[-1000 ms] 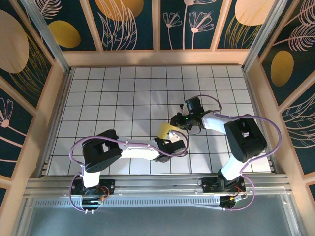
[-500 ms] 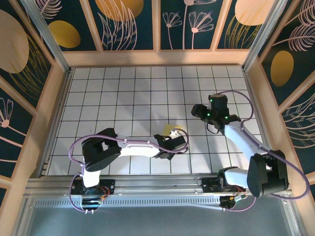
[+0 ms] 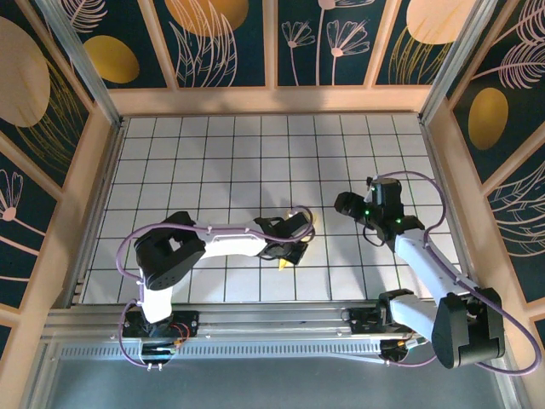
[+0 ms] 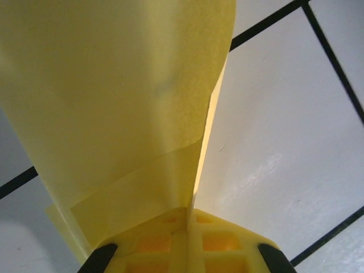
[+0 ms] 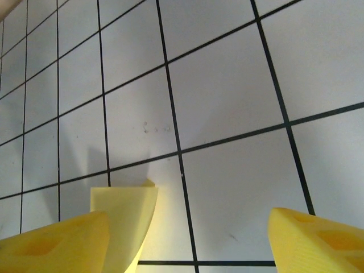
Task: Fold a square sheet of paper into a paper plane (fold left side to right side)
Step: Fold the wing for the fifth time at the center of the table.
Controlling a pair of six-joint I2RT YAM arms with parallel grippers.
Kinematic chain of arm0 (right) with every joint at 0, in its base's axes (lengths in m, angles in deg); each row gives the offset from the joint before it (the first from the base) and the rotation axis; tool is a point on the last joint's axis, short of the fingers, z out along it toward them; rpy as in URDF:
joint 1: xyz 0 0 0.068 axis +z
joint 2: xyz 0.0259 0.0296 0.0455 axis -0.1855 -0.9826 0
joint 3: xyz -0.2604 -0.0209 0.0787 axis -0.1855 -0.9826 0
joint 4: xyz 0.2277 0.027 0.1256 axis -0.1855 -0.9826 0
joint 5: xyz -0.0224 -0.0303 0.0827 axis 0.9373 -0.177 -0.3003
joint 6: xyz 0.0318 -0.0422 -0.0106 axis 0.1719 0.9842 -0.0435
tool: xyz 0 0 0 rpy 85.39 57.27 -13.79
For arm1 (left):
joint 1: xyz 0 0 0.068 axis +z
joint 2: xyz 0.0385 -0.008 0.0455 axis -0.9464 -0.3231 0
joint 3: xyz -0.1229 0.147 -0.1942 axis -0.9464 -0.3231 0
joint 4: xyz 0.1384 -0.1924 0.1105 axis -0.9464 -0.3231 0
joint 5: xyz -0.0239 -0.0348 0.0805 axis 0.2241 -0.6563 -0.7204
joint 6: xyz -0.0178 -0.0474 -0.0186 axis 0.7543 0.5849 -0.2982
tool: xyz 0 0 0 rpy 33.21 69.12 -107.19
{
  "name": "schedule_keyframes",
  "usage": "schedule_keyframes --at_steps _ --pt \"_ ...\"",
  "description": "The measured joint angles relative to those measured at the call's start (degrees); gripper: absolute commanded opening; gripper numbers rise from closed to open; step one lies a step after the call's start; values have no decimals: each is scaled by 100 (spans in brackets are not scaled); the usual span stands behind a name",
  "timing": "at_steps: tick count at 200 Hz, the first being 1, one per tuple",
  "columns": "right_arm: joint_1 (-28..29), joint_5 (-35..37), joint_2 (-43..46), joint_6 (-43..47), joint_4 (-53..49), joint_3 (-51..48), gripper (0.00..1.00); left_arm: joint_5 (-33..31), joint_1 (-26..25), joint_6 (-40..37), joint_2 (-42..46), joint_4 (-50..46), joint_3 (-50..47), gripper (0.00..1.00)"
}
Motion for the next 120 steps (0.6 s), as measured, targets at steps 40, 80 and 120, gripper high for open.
schedule_keyframes --at_steps 40,80,120 --pt "0 -334 24 -44 111 -199 75 817 343 446 162 872 -525 0" --pt "0 -837 28 -208 511 -520 75 1543 699 905 313 1764 -1123 0" --pt "13 -1209 28 -420 942 -763 74 2218 1014 1408 363 2695 -1652 0"
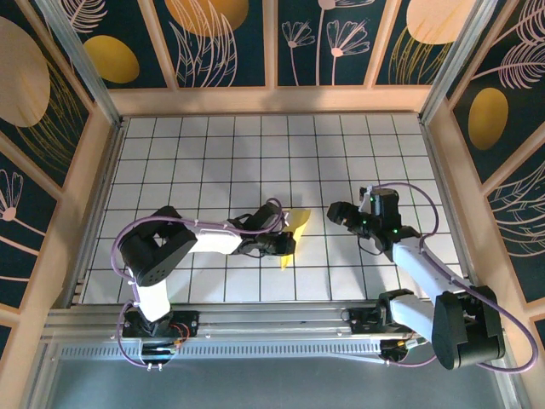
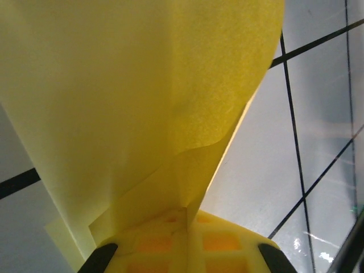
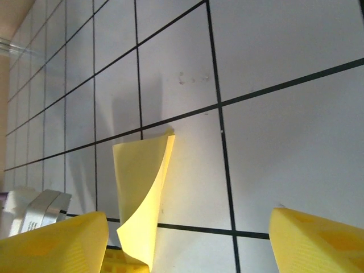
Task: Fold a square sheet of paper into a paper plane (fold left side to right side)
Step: Fold the wing for the fifth time at the center of the table.
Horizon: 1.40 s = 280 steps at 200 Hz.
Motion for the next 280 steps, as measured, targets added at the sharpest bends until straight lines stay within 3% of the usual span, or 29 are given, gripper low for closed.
schedule_keyframes --at_steps 43,131,280 --pt "234 -208 -184 -205 444 -109 72 535 208 568 0 925 -393 0" --pt "1279 -39 -863 -984 1447 -260 64 1139 487 1589 0 2586 -1051 0" --pt "2105 407 -2426 -1585 2280 326 52 1384 614 2306 -42 3849 -1587 0"
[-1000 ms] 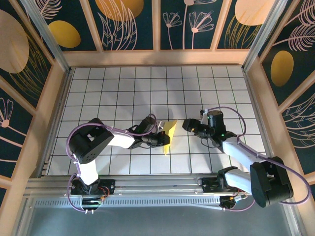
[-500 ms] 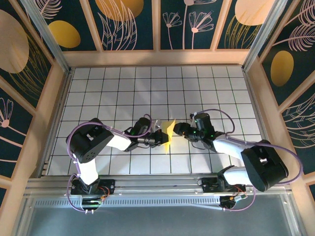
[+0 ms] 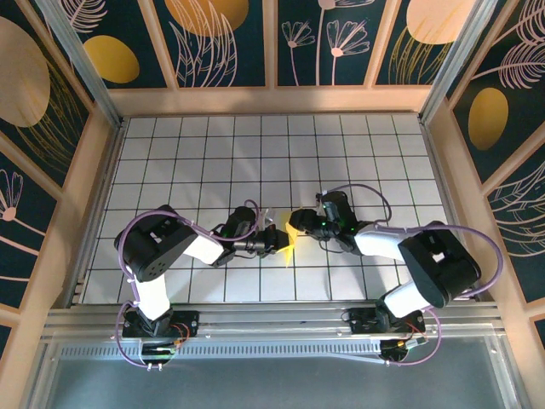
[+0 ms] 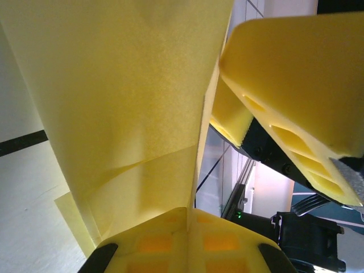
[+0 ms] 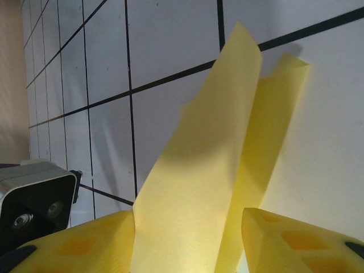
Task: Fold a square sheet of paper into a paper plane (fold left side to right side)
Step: Fold the wing for the fifth time at the center of the table.
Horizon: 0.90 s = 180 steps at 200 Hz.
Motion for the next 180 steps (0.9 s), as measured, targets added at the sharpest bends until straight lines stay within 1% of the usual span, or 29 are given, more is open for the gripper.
schedule_keyframes --at_steps 86,143,166,180 --pt "66 94 -293 -17 26 125 51 17 37 173 -114 291 -94 0" --pt "87 105 -476 -39 22 190 48 17 37 236 -188 407 -122 0" --pt "116 107 -546 -37 22 225 46 17 37 269 -223 415 -153 3" --pt "125 122 -586 -37 11 234 45 15 37 275 -240 420 -170 6"
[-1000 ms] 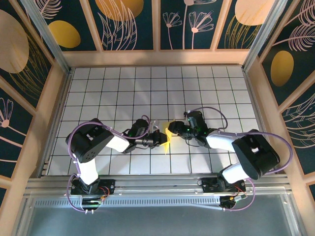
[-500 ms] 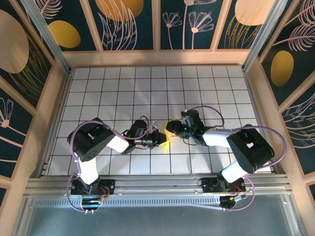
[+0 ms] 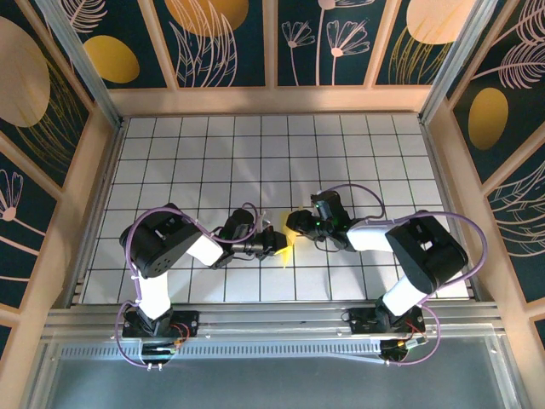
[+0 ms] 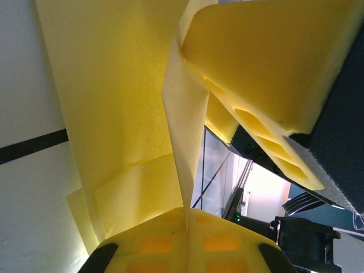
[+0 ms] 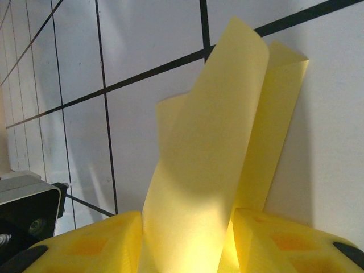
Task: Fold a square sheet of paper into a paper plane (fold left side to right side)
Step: Fold the wing for the fifth time at the center of the table.
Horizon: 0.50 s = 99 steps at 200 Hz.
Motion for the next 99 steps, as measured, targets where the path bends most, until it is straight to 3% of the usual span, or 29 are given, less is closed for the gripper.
schedule_keyframes --at_steps 56,99 --pt "15 48 -46 0 -76 72 43 0 4 42 -24 24 -55 24" --pt "17 66 -50 2 -96 76 43 -20 118 -22 31 -74 -55 31"
